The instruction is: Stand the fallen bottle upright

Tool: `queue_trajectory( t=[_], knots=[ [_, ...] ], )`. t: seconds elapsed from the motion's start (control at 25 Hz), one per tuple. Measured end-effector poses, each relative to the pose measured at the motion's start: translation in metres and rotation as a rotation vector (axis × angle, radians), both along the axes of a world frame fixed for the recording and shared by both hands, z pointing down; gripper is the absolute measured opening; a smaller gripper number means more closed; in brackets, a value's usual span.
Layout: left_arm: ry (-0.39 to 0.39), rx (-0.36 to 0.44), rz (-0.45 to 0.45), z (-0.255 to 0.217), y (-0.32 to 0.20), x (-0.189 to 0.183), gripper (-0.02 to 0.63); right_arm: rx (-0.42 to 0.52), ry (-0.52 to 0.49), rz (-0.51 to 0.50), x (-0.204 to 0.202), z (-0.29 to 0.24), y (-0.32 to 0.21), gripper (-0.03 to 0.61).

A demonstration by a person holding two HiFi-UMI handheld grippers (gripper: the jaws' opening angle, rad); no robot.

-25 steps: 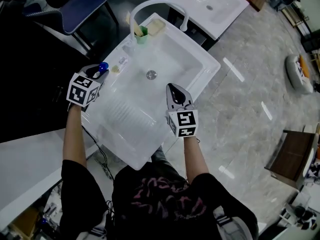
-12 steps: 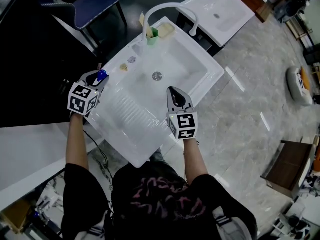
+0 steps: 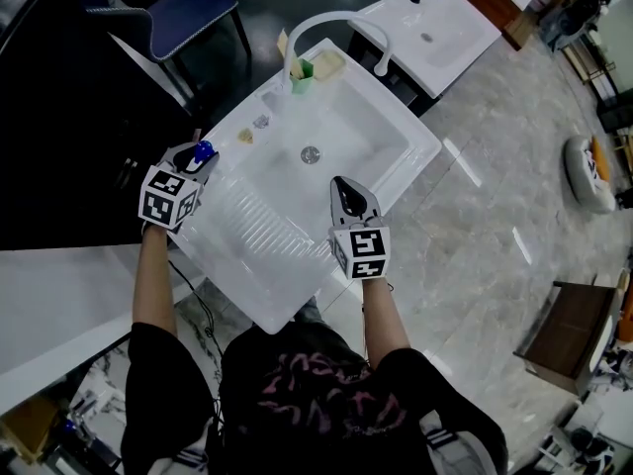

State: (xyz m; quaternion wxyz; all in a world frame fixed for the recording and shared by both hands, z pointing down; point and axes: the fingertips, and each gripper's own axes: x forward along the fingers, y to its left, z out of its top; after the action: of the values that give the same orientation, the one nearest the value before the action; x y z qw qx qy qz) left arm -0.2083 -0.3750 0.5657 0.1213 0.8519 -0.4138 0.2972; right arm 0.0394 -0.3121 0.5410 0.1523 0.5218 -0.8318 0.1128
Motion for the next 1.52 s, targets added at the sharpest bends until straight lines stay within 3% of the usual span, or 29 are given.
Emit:
queue_trajectory(
  t=[0.32, 0.76, 1.52],
  knots=[
    [0.025, 0.006, -0.043, -0.003, 0.003, -0.004, 0.216, 0.001, 0.006, -0.001, 0.003, -0.002, 0.001, 0.014],
    [0.110, 0.078, -0.194, -0.028, 0.052, -0.019, 0.222, 0.044, -0.016, -0.030, -0.006, -0.027, 0.019, 0.014],
    [0.217, 0.302, -0.404, -0.114, 0.156, 0.001, 0.037, 0.121, -0.023, -0.117, -0.016, -0.072, 0.067, 0.014]
  ],
)
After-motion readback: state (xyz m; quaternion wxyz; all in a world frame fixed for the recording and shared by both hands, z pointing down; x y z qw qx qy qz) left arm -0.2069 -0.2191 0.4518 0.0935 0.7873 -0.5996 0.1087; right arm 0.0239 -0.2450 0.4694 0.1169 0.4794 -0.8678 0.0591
